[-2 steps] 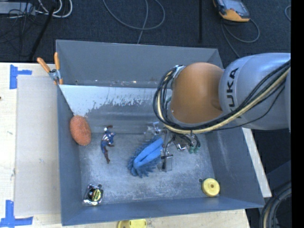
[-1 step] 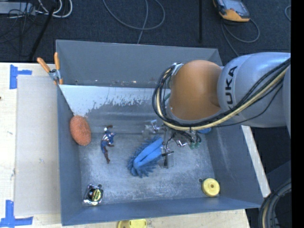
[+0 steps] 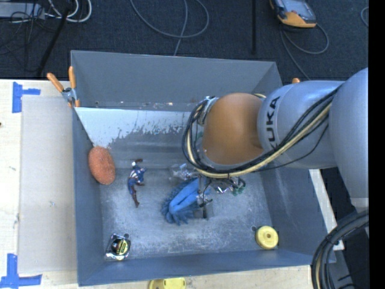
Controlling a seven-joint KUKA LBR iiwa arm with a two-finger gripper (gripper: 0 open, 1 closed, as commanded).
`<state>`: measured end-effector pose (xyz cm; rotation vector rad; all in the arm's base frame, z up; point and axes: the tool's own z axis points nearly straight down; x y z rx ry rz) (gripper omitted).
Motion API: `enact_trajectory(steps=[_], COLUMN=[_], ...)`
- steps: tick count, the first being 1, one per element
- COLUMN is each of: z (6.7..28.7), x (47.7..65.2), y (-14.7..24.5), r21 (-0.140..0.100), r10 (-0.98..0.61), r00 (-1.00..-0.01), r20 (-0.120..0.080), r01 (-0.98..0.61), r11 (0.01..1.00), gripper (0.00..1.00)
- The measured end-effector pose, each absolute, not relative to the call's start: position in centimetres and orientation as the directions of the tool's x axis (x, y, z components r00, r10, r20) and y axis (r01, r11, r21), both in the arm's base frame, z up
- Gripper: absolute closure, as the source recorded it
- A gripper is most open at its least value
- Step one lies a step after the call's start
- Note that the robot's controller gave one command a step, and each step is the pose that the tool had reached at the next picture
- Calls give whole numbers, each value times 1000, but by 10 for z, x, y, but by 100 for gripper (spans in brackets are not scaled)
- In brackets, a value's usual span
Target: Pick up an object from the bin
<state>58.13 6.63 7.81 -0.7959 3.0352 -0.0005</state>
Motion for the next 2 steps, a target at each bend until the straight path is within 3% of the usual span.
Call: enact_trajectory(steps=[1, 2], z=[55, 58], x=[584, 584], y=[64, 64], r21=[0, 0], r10=[-455, -449], r00=[-891, -893], r20=[-14, -15], r01=[-455, -449], r11=[891, 893], gripper=[100, 100])
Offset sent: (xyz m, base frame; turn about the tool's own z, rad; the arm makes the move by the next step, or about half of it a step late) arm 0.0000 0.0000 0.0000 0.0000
